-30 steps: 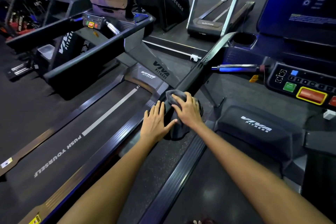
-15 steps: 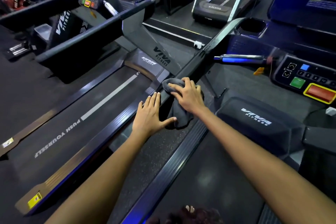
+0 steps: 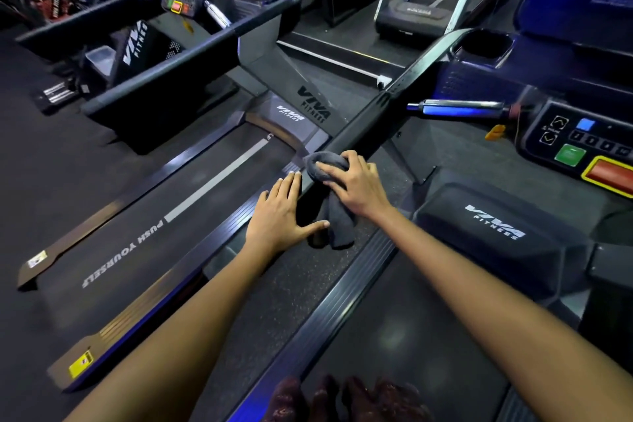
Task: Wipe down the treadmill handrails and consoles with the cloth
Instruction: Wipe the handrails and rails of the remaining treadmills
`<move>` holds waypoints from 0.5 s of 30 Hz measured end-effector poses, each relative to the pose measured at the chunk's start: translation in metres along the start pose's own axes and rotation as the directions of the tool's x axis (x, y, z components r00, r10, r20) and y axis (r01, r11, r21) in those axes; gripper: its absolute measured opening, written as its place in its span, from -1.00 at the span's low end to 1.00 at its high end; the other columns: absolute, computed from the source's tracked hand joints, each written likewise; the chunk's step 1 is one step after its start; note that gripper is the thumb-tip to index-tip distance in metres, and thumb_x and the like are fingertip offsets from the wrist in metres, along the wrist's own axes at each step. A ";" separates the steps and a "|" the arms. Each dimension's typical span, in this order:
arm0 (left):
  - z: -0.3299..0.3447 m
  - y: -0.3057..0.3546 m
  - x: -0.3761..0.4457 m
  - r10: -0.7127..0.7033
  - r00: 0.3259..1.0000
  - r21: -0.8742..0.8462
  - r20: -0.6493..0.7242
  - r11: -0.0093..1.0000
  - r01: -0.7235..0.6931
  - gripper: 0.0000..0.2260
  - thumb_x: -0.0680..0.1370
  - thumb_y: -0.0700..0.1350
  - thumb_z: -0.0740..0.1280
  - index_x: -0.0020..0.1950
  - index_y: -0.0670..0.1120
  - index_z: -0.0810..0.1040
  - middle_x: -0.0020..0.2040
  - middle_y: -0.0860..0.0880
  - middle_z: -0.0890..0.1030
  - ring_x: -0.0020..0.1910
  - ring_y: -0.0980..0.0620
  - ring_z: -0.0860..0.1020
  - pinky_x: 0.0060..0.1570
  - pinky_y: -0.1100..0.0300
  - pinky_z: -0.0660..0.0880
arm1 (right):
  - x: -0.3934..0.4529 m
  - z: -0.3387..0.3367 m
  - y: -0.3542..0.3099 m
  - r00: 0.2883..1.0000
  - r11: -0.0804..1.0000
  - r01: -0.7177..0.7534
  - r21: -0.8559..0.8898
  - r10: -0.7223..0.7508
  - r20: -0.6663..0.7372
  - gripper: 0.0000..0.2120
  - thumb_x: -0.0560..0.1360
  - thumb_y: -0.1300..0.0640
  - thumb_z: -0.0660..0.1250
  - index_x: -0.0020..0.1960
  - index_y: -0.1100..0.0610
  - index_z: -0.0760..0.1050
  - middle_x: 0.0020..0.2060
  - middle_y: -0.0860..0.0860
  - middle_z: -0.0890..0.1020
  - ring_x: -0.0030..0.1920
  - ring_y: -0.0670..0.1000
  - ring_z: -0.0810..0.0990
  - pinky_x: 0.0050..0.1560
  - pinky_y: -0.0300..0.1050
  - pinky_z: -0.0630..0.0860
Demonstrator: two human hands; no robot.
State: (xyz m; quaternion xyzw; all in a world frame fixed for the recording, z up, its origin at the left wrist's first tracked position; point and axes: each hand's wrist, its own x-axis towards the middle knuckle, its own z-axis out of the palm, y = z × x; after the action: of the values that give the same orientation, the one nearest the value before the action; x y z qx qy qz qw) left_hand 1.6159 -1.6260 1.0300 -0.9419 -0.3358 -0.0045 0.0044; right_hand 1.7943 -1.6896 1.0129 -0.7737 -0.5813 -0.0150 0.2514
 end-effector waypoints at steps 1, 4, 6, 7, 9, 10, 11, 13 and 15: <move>0.000 0.000 0.000 0.002 1.000 0.004 -0.001 1.000 -0.002 0.04 0.29 0.55 -0.11 0.55 -0.14 -0.03 0.55 -0.09 0.11 0.50 -0.08 0.16 0.38 -0.01 0.22 | 0.005 -0.003 0.009 1.000 1.000 0.003 -0.019 -0.003 0.010 -0.59 0.50 -0.17 0.13 0.29 -0.11 0.48 0.11 0.16 0.46 0.06 0.18 0.48 -0.01 0.12 0.41; 0.000 -0.002 0.001 0.005 1.000 -0.003 0.010 1.000 -0.005 0.05 0.29 0.56 -0.09 0.56 -0.14 -0.03 0.55 -0.09 0.11 0.50 -0.08 0.16 0.38 -0.03 0.22 | 0.025 -0.006 0.018 0.988 0.987 -0.153 -0.038 0.153 0.001 -0.64 0.54 -0.13 0.20 0.31 -0.13 0.45 0.16 0.13 0.40 0.15 0.17 0.40 0.11 0.14 0.36; 0.000 -0.002 0.001 0.006 1.000 -0.004 0.018 1.000 -0.006 0.05 0.29 0.56 -0.07 0.56 -0.14 -0.04 0.55 -0.09 0.10 0.50 -0.08 0.15 0.39 -0.03 0.20 | 0.032 -0.006 0.008 0.964 0.964 -0.264 -0.012 0.264 -0.029 -0.65 0.54 -0.11 0.20 0.30 -0.09 0.46 0.18 0.13 0.38 0.19 0.18 0.37 0.17 0.17 0.33; -0.001 -0.001 0.001 0.006 1.000 -0.009 0.021 1.000 -0.006 0.06 0.28 0.56 -0.06 0.56 -0.14 -0.04 0.55 -0.09 0.10 0.50 -0.07 0.14 0.39 -0.03 0.19 | 0.032 -0.005 0.002 0.955 0.955 -0.296 0.004 0.296 -0.032 -0.65 0.55 -0.10 0.20 0.30 -0.08 0.45 0.18 0.14 0.37 0.20 0.18 0.36 0.19 0.19 0.31; -0.003 0.000 0.001 0.005 1.000 -0.033 0.028 0.999 -0.004 0.07 0.27 0.56 -0.05 0.56 -0.14 -0.03 0.55 -0.09 0.09 0.51 -0.06 0.12 0.40 -0.01 0.18 | 0.024 0.001 -0.010 0.962 0.963 -0.271 0.012 0.271 -0.035 -0.65 0.55 -0.09 0.20 0.30 -0.06 0.45 0.18 0.14 0.38 0.20 0.18 0.36 0.18 0.20 0.31; -0.003 -0.001 0.001 0.008 0.999 -0.039 0.034 0.999 -0.007 0.07 0.26 0.56 -0.05 0.56 -0.14 -0.03 0.55 -0.09 0.08 0.52 -0.05 0.11 0.40 -0.01 0.17 | 0.016 0.006 -0.014 0.973 0.974 -0.226 0.024 0.227 -0.043 -0.65 0.54 -0.10 0.21 0.30 -0.07 0.46 0.17 0.14 0.38 0.19 0.18 0.37 0.17 0.20 0.32; -0.004 -0.001 0.001 0.013 0.999 -0.049 0.046 0.999 -0.011 0.07 0.26 0.56 -0.04 0.56 -0.14 -0.04 0.56 -0.09 0.06 0.52 -0.04 0.09 0.41 -0.01 0.16 | 0.009 0.009 -0.015 0.983 0.984 -0.172 0.049 0.175 -0.056 -0.65 0.53 -0.10 0.23 0.29 -0.08 0.47 0.16 0.14 0.40 0.17 0.18 0.38 0.14 0.19 0.33; -0.005 -0.004 0.002 0.023 0.996 -0.081 0.085 0.997 -0.016 0.08 0.25 0.56 -0.02 0.56 -0.14 -0.05 0.56 -0.09 0.03 0.53 -0.03 0.05 0.42 -0.01 0.16 | 0.000 0.012 -0.014 0.991 0.988 -0.096 0.121 0.106 -0.079 -0.65 0.51 -0.09 0.27 0.28 -0.09 0.49 0.14 0.15 0.43 0.13 0.19 0.43 0.09 0.16 0.36; -0.008 -0.007 0.004 0.041 0.991 -0.120 0.129 0.992 -0.026 0.10 0.24 0.56 -0.01 0.56 -0.14 -0.09 0.57 -0.09 -0.03 0.54 -0.02 0.00 0.43 -0.02 0.15 | -0.001 0.014 -0.012 0.990 0.983 -0.084 0.164 0.100 -0.096 -0.65 0.50 -0.11 0.27 0.26 -0.10 0.51 0.11 0.15 0.45 0.10 0.18 0.46 0.06 0.13 0.38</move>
State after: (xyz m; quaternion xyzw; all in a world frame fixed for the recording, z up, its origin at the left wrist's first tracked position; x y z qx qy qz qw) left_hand 1.6144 -1.6181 1.0377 -0.9443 -0.3185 0.0377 -0.0735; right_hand 1.7794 -1.6829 1.0050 -0.7754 -0.5303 0.0028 0.3428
